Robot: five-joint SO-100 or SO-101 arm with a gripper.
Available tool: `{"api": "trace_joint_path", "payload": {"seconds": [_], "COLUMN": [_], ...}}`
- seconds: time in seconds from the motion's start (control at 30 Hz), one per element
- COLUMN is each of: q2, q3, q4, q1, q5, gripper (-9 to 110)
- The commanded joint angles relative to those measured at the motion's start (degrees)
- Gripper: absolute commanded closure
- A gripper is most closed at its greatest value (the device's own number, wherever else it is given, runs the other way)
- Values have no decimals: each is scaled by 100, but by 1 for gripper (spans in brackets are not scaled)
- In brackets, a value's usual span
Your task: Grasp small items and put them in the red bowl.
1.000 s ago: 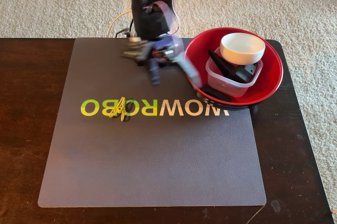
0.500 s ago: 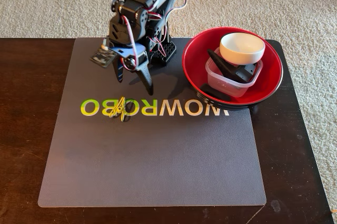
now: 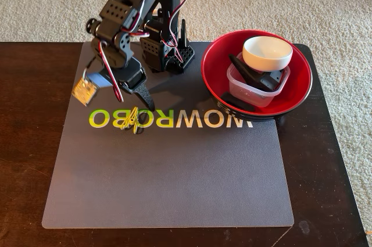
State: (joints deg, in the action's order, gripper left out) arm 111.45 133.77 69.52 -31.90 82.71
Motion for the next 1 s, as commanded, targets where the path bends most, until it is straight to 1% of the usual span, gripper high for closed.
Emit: {"api": "trace_joint_path", "payload": {"seconds": [0.0,0.17,0.27,0.4,0.67,0.87,0.97], "q2": [-369,-1644,-2083,-2250,-2355,-2162,-1635], "q3": [-431,-1512,-1802,-1811,-1802,-1775,-1758], "q4": [-343,-369,-387,-510,-589,-589,-325], "q1": [44,132,211,334,466,413,519], "q5": [439,492,431,352,132,105,-35], "gripper": [61,63,65,74,101,101,101]}}
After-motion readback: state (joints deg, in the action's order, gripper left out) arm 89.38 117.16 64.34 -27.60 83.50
